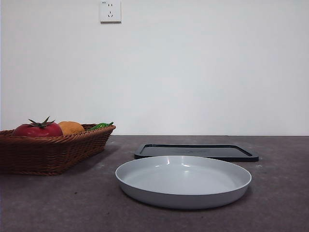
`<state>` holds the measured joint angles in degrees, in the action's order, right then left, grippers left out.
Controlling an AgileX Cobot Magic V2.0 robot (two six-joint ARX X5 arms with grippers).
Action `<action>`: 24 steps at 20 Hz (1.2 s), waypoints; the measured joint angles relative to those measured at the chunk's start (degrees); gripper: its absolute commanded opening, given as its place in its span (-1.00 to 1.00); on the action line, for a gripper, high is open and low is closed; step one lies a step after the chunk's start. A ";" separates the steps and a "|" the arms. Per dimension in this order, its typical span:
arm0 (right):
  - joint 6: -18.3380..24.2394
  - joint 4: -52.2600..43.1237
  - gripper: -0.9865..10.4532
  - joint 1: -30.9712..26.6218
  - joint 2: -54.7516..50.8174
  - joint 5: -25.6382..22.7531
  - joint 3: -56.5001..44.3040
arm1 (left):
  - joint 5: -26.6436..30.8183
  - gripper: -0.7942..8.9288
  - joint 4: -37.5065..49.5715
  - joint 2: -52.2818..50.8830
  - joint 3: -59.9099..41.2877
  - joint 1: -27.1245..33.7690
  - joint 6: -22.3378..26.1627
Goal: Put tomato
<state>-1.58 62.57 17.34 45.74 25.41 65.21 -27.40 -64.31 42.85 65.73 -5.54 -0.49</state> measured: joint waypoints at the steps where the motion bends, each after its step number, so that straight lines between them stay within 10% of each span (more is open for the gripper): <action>1: 0.13 -0.02 -0.81 0.37 0.00 -0.02 0.00 | 0.00 -0.82 -0.07 0.02 0.00 0.00 0.02; 8: 0.31 -0.02 -0.44 0.66 0.00 -0.02 0.00 | 0.04 -0.02 -0.04 0.26 0.00 0.00 0.04; 12: 0.31 -0.02 -0.13 0.66 0.00 -0.02 0.00 | 0.04 0.02 -0.02 0.26 0.00 0.00 0.20; 24: 0.31 -0.68 -0.11 0.66 0.00 -0.02 0.00 | 3.91 0.19 1.75 6.27 0.00 0.00 0.22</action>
<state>-1.28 61.89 18.00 45.74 25.39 65.21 -23.49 -62.57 49.12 65.73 -5.54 -0.27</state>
